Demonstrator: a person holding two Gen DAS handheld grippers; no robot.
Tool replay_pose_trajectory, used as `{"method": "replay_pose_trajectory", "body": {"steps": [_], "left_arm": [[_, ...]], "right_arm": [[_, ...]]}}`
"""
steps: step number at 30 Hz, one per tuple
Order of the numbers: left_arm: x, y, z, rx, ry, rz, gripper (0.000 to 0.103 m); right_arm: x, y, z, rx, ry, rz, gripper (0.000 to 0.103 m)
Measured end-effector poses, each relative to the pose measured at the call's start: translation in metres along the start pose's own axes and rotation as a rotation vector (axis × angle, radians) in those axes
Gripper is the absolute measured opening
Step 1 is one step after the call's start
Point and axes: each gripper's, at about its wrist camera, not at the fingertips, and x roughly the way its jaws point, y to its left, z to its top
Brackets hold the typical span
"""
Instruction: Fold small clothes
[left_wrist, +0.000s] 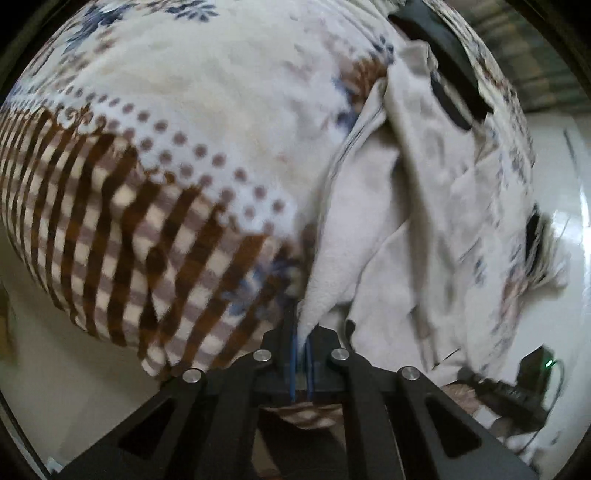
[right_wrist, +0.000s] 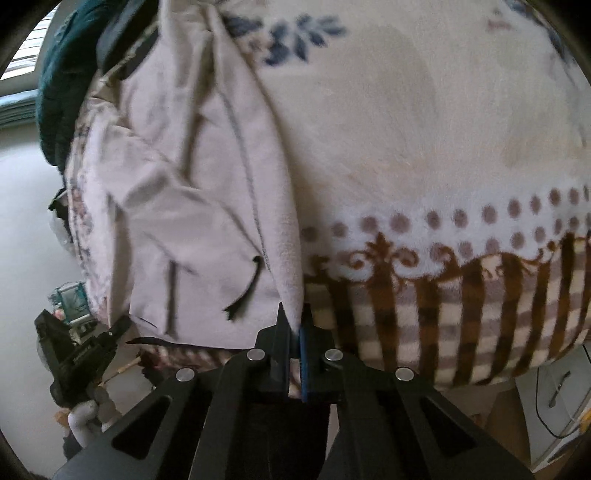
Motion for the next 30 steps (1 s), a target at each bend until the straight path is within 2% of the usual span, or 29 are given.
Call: {"method": "replay_pose_trajectory", "body": {"steps": [4, 8, 11, 12, 13, 14, 15, 16, 18, 19, 20, 22, 24, 26, 28, 29, 30], "left_arm": [[-0.008, -0.02, 0.042, -0.02, -0.024, -0.065, 0.002], [0.01, -0.057, 0.098, 0.002, -0.069, -0.099, 0.002], [0.03, -0.069, 0.145, -0.011, -0.083, -0.133, 0.005], [0.035, -0.07, 0.156, -0.019, -0.079, -0.146, 0.012], [0.037, -0.068, 0.163, -0.026, -0.073, -0.153, 0.026], [0.039, -0.065, 0.172, -0.036, -0.075, -0.16, 0.03], [0.039, -0.067, 0.176, -0.04, -0.086, -0.169, 0.035], [0.035, -0.063, 0.177, -0.043, -0.099, -0.182, 0.041], [0.025, -0.053, 0.177, -0.036, -0.119, -0.189, 0.05], [0.022, -0.05, 0.176, -0.029, -0.131, -0.178, 0.056], [0.018, -0.044, 0.172, -0.013, -0.142, -0.162, 0.056], [0.025, -0.044, 0.17, 0.033, -0.129, -0.112, 0.056], [0.044, -0.055, 0.172, 0.102, -0.081, -0.065, 0.056], [0.061, -0.066, 0.172, 0.171, -0.051, -0.045, 0.056], [0.076, -0.081, 0.172, 0.246, -0.044, -0.032, 0.052], [0.081, -0.087, 0.172, 0.271, -0.047, -0.031, 0.043], [0.085, -0.092, 0.172, 0.294, -0.045, -0.043, 0.007]], "right_arm": [[-0.03, 0.027, 0.026, -0.009, -0.043, 0.059, 0.003], [-0.052, 0.053, 0.076, -0.018, -0.129, 0.079, 0.003], [-0.055, 0.066, 0.129, 0.016, -0.186, 0.076, 0.003], [-0.054, 0.065, 0.144, 0.022, -0.193, 0.078, 0.004], [-0.042, 0.077, 0.156, 0.038, -0.192, 0.081, 0.005], [-0.037, 0.08, 0.165, 0.057, -0.184, 0.084, 0.007], [-0.035, 0.078, 0.174, 0.073, -0.174, 0.084, 0.017], [-0.039, 0.078, 0.178, 0.072, -0.182, 0.08, 0.036], [-0.045, 0.077, 0.177, 0.064, -0.212, 0.066, 0.057], [-0.05, 0.076, 0.173, 0.057, -0.226, 0.059, 0.058], [-0.052, 0.074, 0.171, 0.051, -0.228, 0.042, 0.058], [-0.048, 0.071, 0.168, 0.034, -0.222, 0.005, 0.058], [-0.034, 0.065, 0.168, 0.024, -0.186, -0.021, 0.058], [-0.017, 0.06, 0.173, 0.021, -0.151, -0.04, 0.058], [0.003, 0.057, 0.18, 0.017, -0.12, -0.065, 0.058], [0.011, 0.057, 0.183, 0.015, -0.108, -0.066, 0.058], [0.021, 0.058, 0.186, 0.013, -0.1, -0.06, 0.055]]}}
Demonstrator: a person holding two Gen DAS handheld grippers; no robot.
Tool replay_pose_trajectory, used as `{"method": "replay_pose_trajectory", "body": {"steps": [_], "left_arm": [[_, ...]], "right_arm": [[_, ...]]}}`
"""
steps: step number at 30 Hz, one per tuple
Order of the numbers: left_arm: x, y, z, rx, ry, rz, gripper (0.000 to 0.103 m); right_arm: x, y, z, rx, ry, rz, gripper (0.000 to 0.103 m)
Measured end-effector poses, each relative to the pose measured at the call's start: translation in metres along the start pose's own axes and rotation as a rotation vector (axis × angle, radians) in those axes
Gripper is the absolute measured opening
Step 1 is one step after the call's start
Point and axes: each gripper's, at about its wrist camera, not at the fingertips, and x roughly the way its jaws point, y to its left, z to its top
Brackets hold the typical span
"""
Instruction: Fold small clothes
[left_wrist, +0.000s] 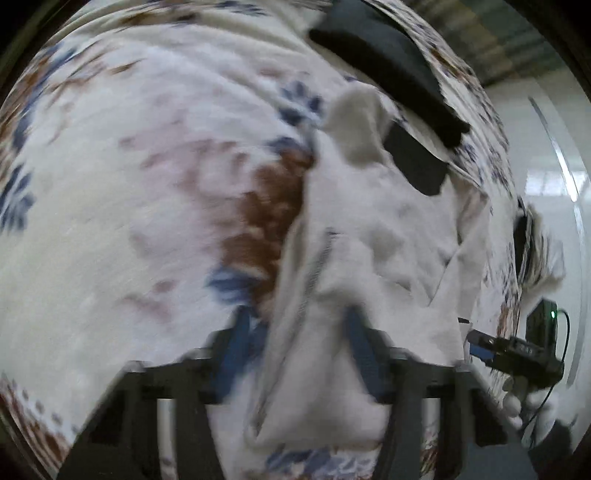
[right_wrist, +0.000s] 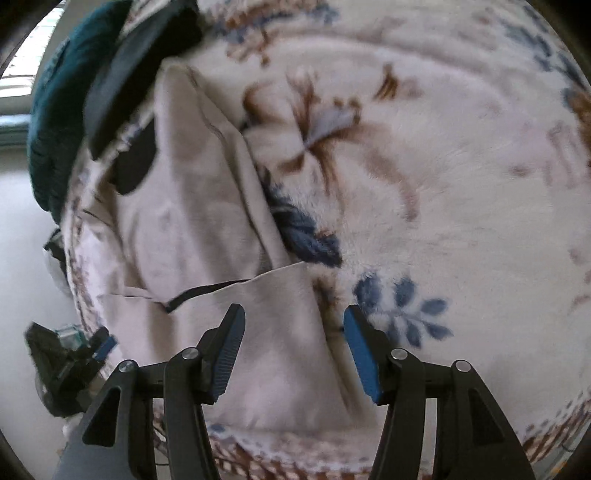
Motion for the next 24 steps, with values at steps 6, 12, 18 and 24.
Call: {"method": "replay_pose_trajectory", "body": {"steps": [6, 12, 18, 24], "left_arm": [[-0.02, 0.013, -0.001, -0.039, -0.057, -0.024, 0.002], [-0.035, 0.024, -0.001, -0.071, -0.081, -0.024, 0.002], [-0.036, 0.022, 0.015, -0.097, -0.115, -0.058, 0.002], [-0.036, 0.018, 0.025, -0.064, -0.122, -0.043, 0.004]], "right_arm": [[-0.019, 0.024, -0.013, -0.072, -0.14, -0.077, 0.003], [-0.052, 0.031, -0.014, -0.063, -0.247, -0.077, 0.003], [-0.066, 0.035, 0.006, -0.08, -0.308, -0.052, 0.003], [-0.075, 0.041, 0.009, -0.119, -0.339, -0.036, 0.003]]}}
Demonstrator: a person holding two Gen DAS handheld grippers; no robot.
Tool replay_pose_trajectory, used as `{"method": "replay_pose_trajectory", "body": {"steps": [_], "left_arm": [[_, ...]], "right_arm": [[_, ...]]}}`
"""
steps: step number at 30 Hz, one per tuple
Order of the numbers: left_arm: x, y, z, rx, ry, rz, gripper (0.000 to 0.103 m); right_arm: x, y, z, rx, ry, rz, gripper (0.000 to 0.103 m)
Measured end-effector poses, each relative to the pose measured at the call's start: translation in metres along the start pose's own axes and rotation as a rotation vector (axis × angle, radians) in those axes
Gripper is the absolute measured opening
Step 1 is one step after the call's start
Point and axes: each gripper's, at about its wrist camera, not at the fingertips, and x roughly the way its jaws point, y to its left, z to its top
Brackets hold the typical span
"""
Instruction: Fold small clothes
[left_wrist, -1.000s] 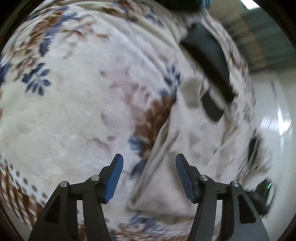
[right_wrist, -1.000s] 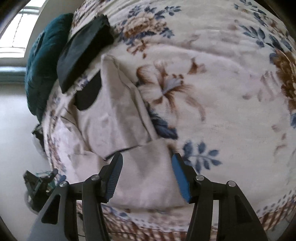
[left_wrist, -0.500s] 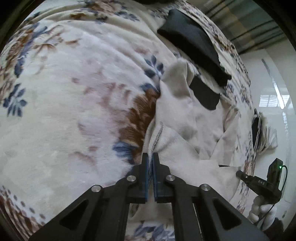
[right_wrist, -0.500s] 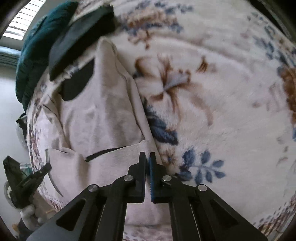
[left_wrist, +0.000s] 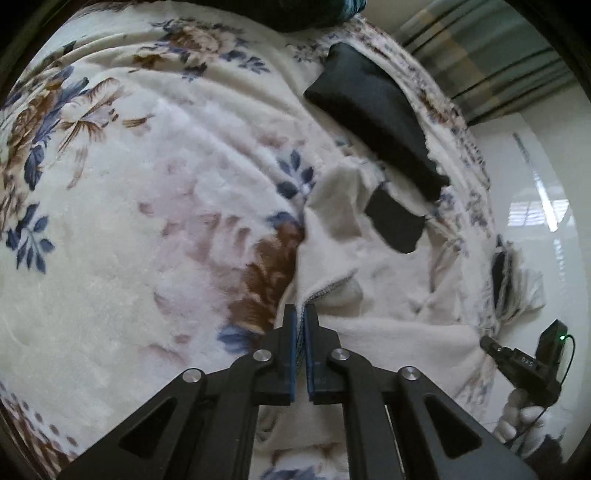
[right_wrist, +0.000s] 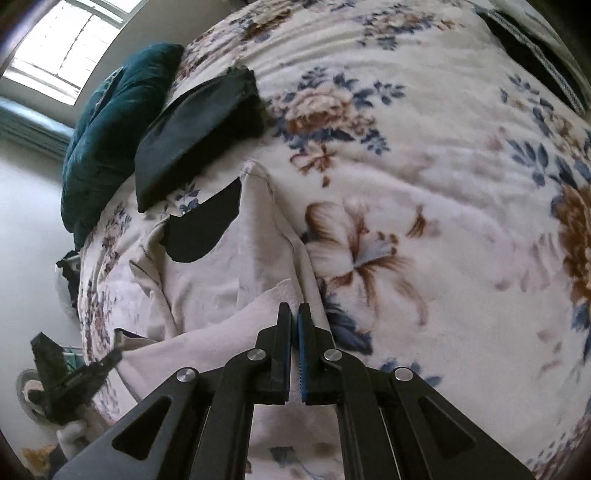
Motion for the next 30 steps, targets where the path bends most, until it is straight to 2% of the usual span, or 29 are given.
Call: {"method": "replay_pose_trajectory", "body": {"steps": [2, 3, 4, 5, 6, 7, 8, 9, 10, 13, 16, 17, 19, 21, 23, 24, 25, 28, 30], "left_arm": [[0.018, 0.014, 0.003, -0.058, 0.067, 0.022, 0.006], [0.025, 0.021, 0.005, -0.091, 0.102, 0.031, 0.005], [0.027, 0.026, 0.006, -0.111, 0.118, 0.048, 0.007], [0.026, 0.029, 0.007, -0.119, 0.118, 0.056, 0.008], [0.021, 0.03, 0.009, -0.119, 0.103, 0.041, 0.013], [0.017, 0.028, 0.01, -0.113, 0.091, 0.022, 0.022], [0.013, 0.025, 0.011, -0.101, 0.083, 0.019, 0.027], [0.012, 0.022, 0.012, -0.088, 0.077, 0.021, 0.038], [0.012, 0.018, 0.013, -0.07, 0.071, 0.018, 0.044], [0.027, 0.011, 0.017, -0.025, 0.096, 0.053, 0.045], [0.059, 0.009, 0.015, 0.031, 0.169, 0.129, 0.045], [0.068, 0.011, 0.014, 0.036, 0.193, 0.148, 0.045], [0.067, 0.011, 0.018, 0.031, 0.201, 0.14, 0.045], [0.049, 0.005, 0.032, 0.017, 0.165, 0.106, 0.045], [0.029, -0.006, 0.058, 0.007, 0.106, 0.045, 0.045], [0.026, -0.012, 0.068, 0.016, 0.096, 0.027, 0.047], [0.027, -0.021, 0.081, 0.035, 0.09, 0.014, 0.053], [0.046, -0.049, 0.119, 0.119, 0.068, 0.02, 0.054], [0.079, -0.069, 0.145, 0.201, 0.115, 0.05, 0.054]], "right_arm": [[0.023, -0.007, 0.0, 0.0, 0.083, -0.061, 0.003], [0.031, -0.01, 0.0, 0.013, 0.116, -0.065, 0.005], [0.044, -0.015, -0.001, 0.042, 0.168, -0.091, 0.009], [0.047, -0.017, -0.001, 0.053, 0.182, -0.101, 0.011], [0.048, -0.016, 0.0, 0.059, 0.183, -0.1, 0.018], [0.044, -0.014, 0.0, 0.059, 0.162, -0.088, 0.032], [0.04, -0.011, 0.001, 0.058, 0.146, -0.077, 0.039], [0.036, -0.008, 0.002, 0.058, 0.132, -0.065, 0.049], [0.033, -0.005, 0.002, 0.056, 0.121, -0.051, 0.052], [0.043, -0.002, 0.002, 0.049, 0.157, -0.056, 0.052], [0.075, -0.005, -0.005, 0.037, 0.285, -0.095, 0.052], [0.088, -0.007, -0.008, 0.03, 0.334, -0.139, 0.052], [0.096, -0.007, -0.01, 0.032, 0.362, -0.177, 0.052], [0.086, 0.0, -0.001, 0.045, 0.329, -0.15, 0.052], [0.065, 0.014, 0.017, 0.057, 0.254, -0.093, 0.052], [0.06, 0.019, 0.024, 0.059, 0.235, -0.079, 0.052], [0.054, 0.028, 0.037, 0.055, 0.205, -0.06, 0.052], [0.056, 0.053, 0.076, 0.031, 0.17, -0.037, 0.052], [0.066, 0.067, 0.102, 0.009, 0.162, -0.057, 0.052]]}}
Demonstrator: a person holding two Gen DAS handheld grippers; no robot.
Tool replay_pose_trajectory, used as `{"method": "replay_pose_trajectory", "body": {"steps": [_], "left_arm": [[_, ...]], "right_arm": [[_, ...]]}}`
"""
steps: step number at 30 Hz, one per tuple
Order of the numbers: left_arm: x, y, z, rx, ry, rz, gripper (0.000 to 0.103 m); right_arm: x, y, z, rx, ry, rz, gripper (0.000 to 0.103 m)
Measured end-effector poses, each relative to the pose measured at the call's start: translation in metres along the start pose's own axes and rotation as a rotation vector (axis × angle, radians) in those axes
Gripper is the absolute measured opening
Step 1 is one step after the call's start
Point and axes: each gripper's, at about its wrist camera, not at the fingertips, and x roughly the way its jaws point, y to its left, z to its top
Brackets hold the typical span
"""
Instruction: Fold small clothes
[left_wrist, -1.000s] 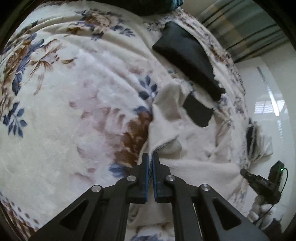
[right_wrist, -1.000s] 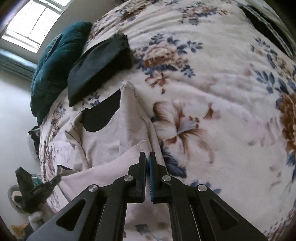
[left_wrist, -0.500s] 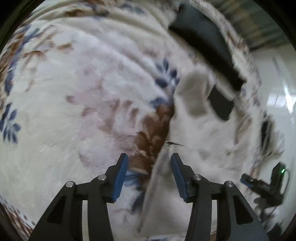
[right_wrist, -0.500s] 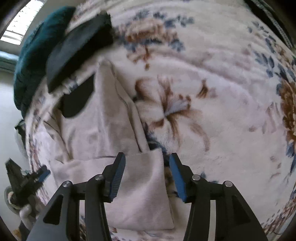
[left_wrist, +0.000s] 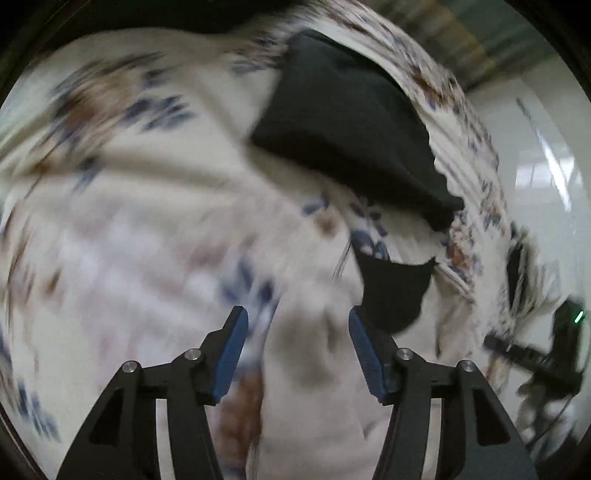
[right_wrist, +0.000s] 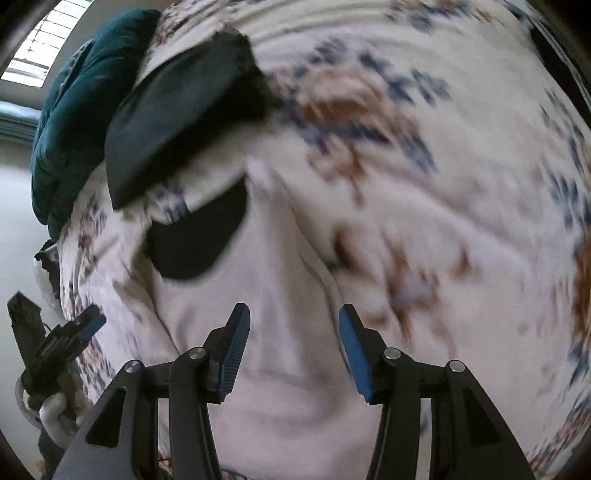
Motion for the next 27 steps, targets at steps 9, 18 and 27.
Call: {"method": "replay_pose_trajectory", "body": {"steps": [9, 18, 27], "left_arm": [[0.089, -0.048, 0.042, 0.285, 0.171, 0.127, 0.02], [-0.005, -0.056, 0.0, 0.237, -0.002, -0.017, 0.004], [-0.08, -0.067, -0.1, 0.119, -0.085, -0.086, 0.004]], "right_arm": [[0.096, 0.05, 0.11, -0.134, 0.166, -0.198, 0.043], [0.024, 0.061, 0.074, -0.222, -0.036, -0.115, 0.004], [-0.068, 0.032, -0.06, -0.27, -0.138, -0.034, 0.004]]}}
